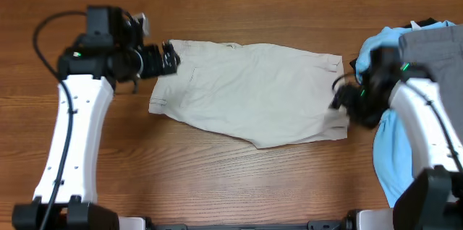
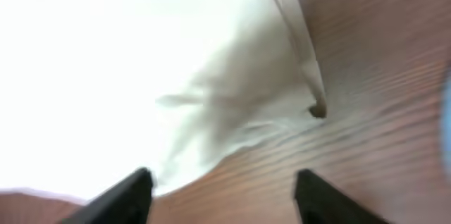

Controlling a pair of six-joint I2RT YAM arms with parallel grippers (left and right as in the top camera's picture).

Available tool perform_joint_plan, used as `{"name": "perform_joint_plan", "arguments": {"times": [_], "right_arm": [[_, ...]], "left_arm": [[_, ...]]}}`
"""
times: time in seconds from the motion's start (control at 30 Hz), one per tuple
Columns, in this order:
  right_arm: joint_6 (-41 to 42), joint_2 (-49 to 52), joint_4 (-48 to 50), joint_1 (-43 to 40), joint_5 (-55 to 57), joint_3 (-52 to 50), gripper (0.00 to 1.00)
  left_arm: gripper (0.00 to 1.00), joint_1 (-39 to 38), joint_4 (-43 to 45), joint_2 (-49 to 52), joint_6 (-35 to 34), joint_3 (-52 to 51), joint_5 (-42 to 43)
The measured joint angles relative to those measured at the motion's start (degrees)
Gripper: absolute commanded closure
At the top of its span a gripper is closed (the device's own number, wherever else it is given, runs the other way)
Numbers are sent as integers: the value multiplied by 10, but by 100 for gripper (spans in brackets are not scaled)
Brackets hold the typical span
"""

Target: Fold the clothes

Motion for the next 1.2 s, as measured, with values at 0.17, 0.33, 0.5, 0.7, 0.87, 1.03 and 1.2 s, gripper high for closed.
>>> {"name": "perform_joint_plan", "arguments": {"times": [0.17, 0.33, 0.5, 0.7, 0.87, 1.03, 1.2], "right_arm": [[-19, -3, -72, 0, 8, 150, 14], [-24, -5, -81, 0, 11, 170, 9], [-29, -4, -82, 0, 16, 170, 9], [-34, -4, -81, 0, 38, 170, 9], [-36, -4, -82, 0, 47, 169, 9], [-36, -4, -82, 0, 48, 169, 9], [-36, -4, -82, 0, 49, 169, 9]], "left_arm": [[0, -7, 2, -17, 18, 71, -3], [0, -6, 15, 9, 30, 99, -5], [0, -6, 36, 128, 73, 143, -7], [0, -3, 106, 273, 134, 156, -9], [1, 4, 147, 337, 191, 157, -10], [0, 12, 168, 364, 239, 158, -10], [0, 14, 178, 388, 268, 163, -10]]}}
